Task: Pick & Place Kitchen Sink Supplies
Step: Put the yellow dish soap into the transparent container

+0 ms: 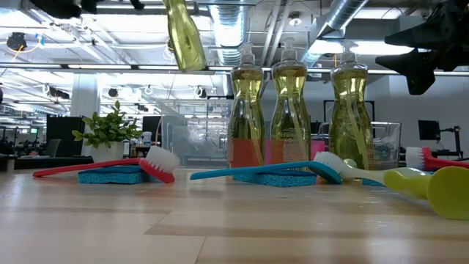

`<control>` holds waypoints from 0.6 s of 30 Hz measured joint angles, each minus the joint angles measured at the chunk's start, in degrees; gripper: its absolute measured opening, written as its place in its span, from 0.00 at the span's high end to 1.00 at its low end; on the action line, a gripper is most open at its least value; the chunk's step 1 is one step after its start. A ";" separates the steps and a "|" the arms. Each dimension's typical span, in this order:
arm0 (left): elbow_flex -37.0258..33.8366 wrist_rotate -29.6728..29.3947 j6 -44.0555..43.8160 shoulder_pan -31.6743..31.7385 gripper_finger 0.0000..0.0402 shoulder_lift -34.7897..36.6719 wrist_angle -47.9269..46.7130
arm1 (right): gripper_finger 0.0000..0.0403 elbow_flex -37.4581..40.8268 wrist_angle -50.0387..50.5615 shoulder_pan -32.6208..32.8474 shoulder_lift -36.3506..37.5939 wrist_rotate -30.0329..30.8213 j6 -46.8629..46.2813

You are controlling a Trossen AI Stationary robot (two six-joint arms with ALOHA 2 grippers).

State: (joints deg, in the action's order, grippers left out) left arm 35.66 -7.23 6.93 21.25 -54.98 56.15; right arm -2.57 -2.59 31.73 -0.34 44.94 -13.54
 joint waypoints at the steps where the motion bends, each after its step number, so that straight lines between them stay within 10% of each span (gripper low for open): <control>1: 0.21 0.01 -0.03 0.84 0.69 -1.10 -0.02 | 0.48 0.00 0.00 0.00 0.00 0.01 0.02; 18: 4.80 8.26 -4.47 14.28 0.73 -19.02 0.09 | 0.48 0.00 0.01 0.00 0.00 0.16 0.00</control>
State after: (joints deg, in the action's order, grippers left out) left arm 40.46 1.03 2.45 35.52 -74.01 56.24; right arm -2.57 -2.58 31.73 -0.34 45.10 -13.54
